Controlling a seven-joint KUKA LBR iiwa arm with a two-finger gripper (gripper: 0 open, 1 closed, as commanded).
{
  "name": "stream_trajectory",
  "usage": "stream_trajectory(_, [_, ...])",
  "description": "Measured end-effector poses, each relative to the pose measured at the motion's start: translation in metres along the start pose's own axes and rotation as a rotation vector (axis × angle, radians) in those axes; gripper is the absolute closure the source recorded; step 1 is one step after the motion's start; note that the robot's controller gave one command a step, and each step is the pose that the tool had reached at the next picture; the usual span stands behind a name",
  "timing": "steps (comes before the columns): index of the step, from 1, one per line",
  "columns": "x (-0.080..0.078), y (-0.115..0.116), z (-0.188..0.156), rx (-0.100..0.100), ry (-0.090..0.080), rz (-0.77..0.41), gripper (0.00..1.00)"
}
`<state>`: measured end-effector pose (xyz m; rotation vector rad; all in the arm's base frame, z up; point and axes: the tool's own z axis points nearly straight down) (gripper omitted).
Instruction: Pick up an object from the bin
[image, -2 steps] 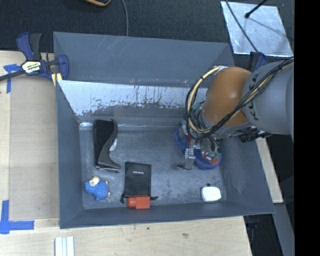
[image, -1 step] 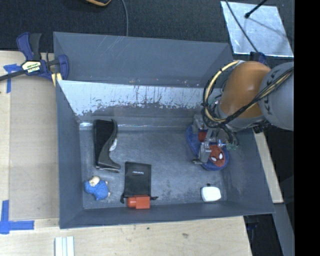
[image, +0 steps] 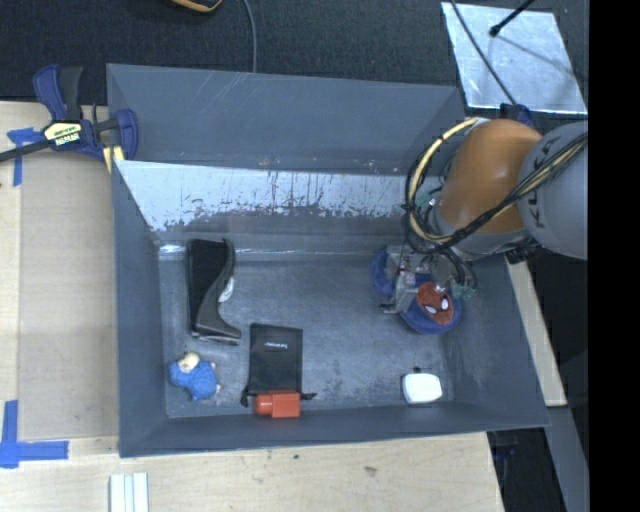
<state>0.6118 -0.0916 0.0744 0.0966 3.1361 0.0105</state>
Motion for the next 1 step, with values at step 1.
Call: stream_trajectory(1, [0.0253, -0.0103, -0.1675, 0.008, -0.009, -0.008, 1.00])
